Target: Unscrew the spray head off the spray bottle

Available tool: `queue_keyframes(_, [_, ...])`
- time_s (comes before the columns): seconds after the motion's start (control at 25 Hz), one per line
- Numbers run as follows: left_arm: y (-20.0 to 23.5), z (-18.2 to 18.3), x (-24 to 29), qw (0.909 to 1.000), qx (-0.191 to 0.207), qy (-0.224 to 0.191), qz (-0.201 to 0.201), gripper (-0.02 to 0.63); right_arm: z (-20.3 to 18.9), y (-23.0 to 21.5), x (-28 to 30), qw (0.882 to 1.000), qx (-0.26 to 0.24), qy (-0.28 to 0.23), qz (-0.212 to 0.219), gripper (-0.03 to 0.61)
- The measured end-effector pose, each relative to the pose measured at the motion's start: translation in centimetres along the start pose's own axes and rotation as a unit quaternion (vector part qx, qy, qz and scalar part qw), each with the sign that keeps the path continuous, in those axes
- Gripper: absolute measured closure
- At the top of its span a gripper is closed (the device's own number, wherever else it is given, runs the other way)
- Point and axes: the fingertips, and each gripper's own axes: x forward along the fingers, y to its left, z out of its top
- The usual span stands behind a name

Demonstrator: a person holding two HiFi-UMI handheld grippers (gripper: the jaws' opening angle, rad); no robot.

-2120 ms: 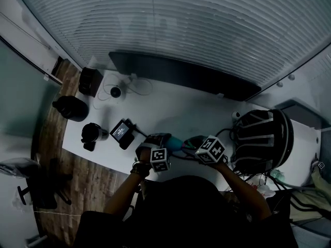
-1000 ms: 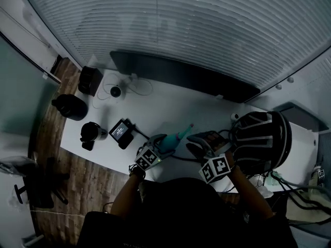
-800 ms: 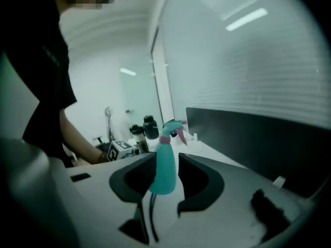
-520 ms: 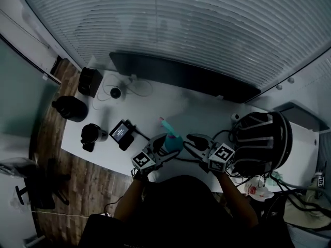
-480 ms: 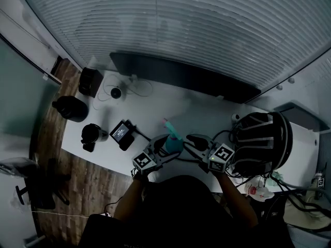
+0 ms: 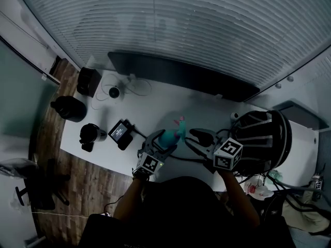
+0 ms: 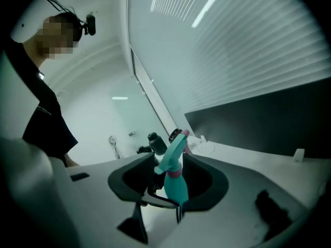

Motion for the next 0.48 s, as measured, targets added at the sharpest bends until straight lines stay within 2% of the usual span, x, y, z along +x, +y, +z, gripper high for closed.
queue_keyframes(0.16, [0.1,0.3,0.6,0.9982,0.045,0.018,0.036,0.256,-0.9,-0.1,1.5,0.994,-0.039,0.101,-0.015,0.396])
queue_keyframes(0.28, [-0.1,0.9,0.7,0.9952,0.077,0.031,0.052,0.256,-2.6,-1.2,2.3,0.979,-0.088,0.177,-0.051,0.396])
queue_keyframes(0.4, [-0.5,1.5,0.8,0.993,0.098,0.038,0.053,0.255,-3.2,-1.1,3.0,0.967,-0.126,0.214,-0.051,0.399])
queue_keyframes(0.48, [-0.8,1.4,0.8,0.9933,0.097,0.04,0.048,0.255,-3.6,-1.0,3.1,0.959,-0.155,0.232,-0.046,0.423])
